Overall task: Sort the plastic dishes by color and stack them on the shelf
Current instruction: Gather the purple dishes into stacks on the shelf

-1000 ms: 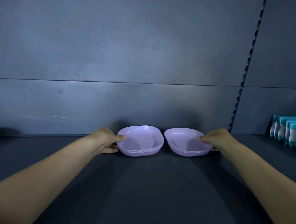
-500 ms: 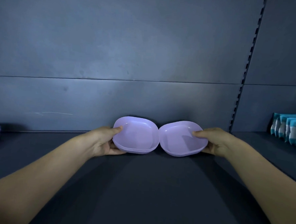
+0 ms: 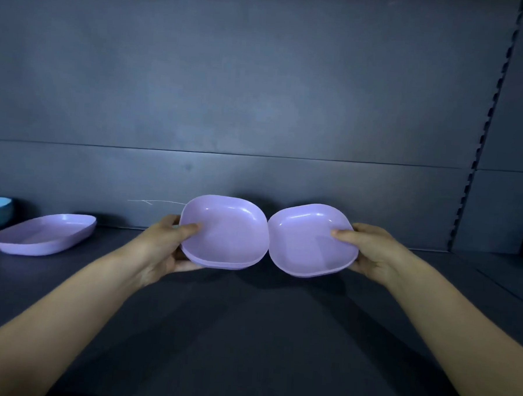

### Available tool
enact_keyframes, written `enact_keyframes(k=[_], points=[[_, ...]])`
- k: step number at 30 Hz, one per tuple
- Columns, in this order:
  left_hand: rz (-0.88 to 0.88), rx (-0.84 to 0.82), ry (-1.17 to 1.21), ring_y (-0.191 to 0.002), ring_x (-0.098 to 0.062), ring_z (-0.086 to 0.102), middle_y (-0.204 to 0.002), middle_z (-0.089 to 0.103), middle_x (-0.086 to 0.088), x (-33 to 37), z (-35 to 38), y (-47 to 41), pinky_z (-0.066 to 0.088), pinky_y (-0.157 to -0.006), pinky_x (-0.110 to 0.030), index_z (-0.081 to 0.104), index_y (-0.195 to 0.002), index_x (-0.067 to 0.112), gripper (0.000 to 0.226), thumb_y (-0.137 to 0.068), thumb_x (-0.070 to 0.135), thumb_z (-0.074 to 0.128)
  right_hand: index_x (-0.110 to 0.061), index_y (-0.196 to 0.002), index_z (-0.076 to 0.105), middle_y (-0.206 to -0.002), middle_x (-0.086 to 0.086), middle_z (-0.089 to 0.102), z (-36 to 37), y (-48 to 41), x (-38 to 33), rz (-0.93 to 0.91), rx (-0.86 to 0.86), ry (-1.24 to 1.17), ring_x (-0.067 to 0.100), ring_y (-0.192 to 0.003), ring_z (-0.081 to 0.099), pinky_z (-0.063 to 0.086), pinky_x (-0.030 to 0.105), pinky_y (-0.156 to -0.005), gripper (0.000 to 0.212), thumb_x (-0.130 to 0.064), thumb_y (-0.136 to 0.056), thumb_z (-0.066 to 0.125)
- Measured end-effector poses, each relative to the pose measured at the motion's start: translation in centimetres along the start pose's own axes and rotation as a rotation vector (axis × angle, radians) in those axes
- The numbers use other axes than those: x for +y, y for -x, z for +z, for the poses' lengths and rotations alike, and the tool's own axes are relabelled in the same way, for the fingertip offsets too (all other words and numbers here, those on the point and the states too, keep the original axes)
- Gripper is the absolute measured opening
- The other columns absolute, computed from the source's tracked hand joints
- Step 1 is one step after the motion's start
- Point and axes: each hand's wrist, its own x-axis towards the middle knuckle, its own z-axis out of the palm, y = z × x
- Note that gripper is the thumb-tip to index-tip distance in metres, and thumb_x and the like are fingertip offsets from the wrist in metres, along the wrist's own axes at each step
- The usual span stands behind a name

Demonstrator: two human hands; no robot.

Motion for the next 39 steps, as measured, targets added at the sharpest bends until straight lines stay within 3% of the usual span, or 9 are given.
enact_keyframes(k=[6, 11, 14, 20, 23, 27, 33, 35, 39], points=[[0.043, 0.076, -0.005, -0.083, -0.021, 0.064, -0.095, 0.065, -0.003, 0.8, -7.9, 3.0, 0.061, -0.057, -0.032, 0.057, -0.094, 0.015, 0.012, -0.098, 0.016, 0.046, -0.011, -0.091, 0.061, -0.088, 0.003, 0.067, 8.2, 1.2, -0.1, -0.009, -0.072, 0.006, 0.019, -0.076, 0.064, 0.051, 0.031, -0.063, 0.008, -0.005, -0.087, 0.061], [0.048, 0.141, -0.016, -0.082, -0.023, 0.063, -0.105, 0.062, -0.008, 1.7, -16.8, 3.7, 0.06, -0.054, -0.033, 0.053, -0.11, 0.011, 0.015, -0.096, 0.015, 0.047, -0.013, -0.087, 0.062, -0.087, 0.002, 0.068, 16.9, 2.0, 0.4, -0.009, -0.109, -0.017, 0.018, -0.075, 0.065, 0.053, 0.03, -0.062, 0.007, -0.006, -0.088, 0.061], [0.074, 0.136, -0.049, -0.077, -0.021, 0.063, -0.092, 0.064, -0.005, 2.5, -22.5, 3.6, 0.059, -0.058, -0.034, 0.056, -0.093, 0.013, 0.011, -0.096, 0.012, 0.046, -0.012, -0.087, 0.062, -0.088, 0.002, 0.068, 22.9, 2.4, 0.8, -0.01, -0.107, -0.031, 0.018, -0.076, 0.065, 0.052, 0.031, -0.062, 0.006, -0.006, -0.087, 0.062], [0.043, 0.1, -0.047, -0.08, -0.023, 0.064, -0.096, 0.065, -0.007, 4.2, -33.8, 1.7, 0.059, -0.059, -0.035, 0.057, -0.095, 0.012, 0.011, -0.097, 0.013, 0.046, -0.012, -0.086, 0.061, -0.085, 0.001, 0.067, 33.7, 2.8, 0.6, 0.008, -0.064, -0.079, 0.017, -0.073, 0.064, 0.056, 0.025, -0.052, 0.004, -0.008, -0.087, 0.063], [0.031, 0.096, -0.044, -0.071, -0.021, 0.068, -0.094, 0.065, -0.008, 5.1, -38.2, 0.5, 0.06, -0.055, -0.033, 0.057, -0.096, 0.01, 0.011, -0.096, 0.013, 0.047, -0.01, -0.085, 0.06, -0.083, 0.003, 0.065, 38.1, 2.3, 0.3, 0.041, -0.026, -0.097, 0.017, -0.071, 0.063, 0.055, 0.023, -0.048, 0.004, -0.007, -0.087, 0.062], [0.02, 0.124, -0.001, -0.054, -0.016, 0.068, -0.086, 0.062, -0.007, 5.9, -42.0, -1.4, 0.057, -0.043, -0.028, 0.055, -0.088, 0.011, 0.015, -0.097, 0.007, 0.044, -0.007, -0.08, 0.057, -0.078, 0.005, 0.061, 42.3, 1.0, 0.1, 0.065, 0.053, -0.084, 0.017, -0.067, 0.059, 0.054, 0.022, -0.041, 0.009, -0.003, -0.088, 0.059], [-0.009, 0.124, 0.028, -0.064, -0.019, 0.065, -0.089, 0.062, -0.008, 5.8, -44.9, -3.6, 0.058, -0.046, -0.029, 0.055, -0.09, 0.009, 0.015, -0.096, 0.004, 0.043, -0.007, -0.08, 0.054, -0.078, 0.006, 0.058, 45.8, -1.9, 0.7, 0.072, 0.128, -0.044, 0.017, -0.065, 0.056, 0.051, 0.022, -0.035, 0.01, -0.003, -0.089, 0.056], [-0.015, 0.123, 0.036, -0.061, -0.018, 0.066, -0.089, 0.062, -0.009, 5.7, -45.3, -4.0, 0.058, -0.047, -0.03, 0.056, -0.09, 0.009, 0.015, -0.096, 0.004, 0.042, -0.006, -0.093, 0.055, -0.081, 0.007, 0.058, 46.6, -2.7, 1.0, 0.071, 0.144, 0.003, 0.017, -0.066, 0.056, 0.051, 0.024, -0.037, 0.006, -0.004, -0.088, 0.057], [-0.011, 0.097, 0.031, -0.052, -0.015, 0.069, -0.088, 0.062, -0.009, 5.9, -45.9, -4.6, 0.059, -0.048, -0.031, 0.055, -0.091, 0.009, 0.015, -0.095, 0.002, 0.043, -0.005, -0.104, 0.053, -0.086, 0.011, 0.054, 47.9, -4.1, 2.3, 0.038, 0.212, 0.207, 0.02, -0.061, 0.047, 0.039, 0.026, -0.052, 0.022, -0.007, -0.084, 0.06]])
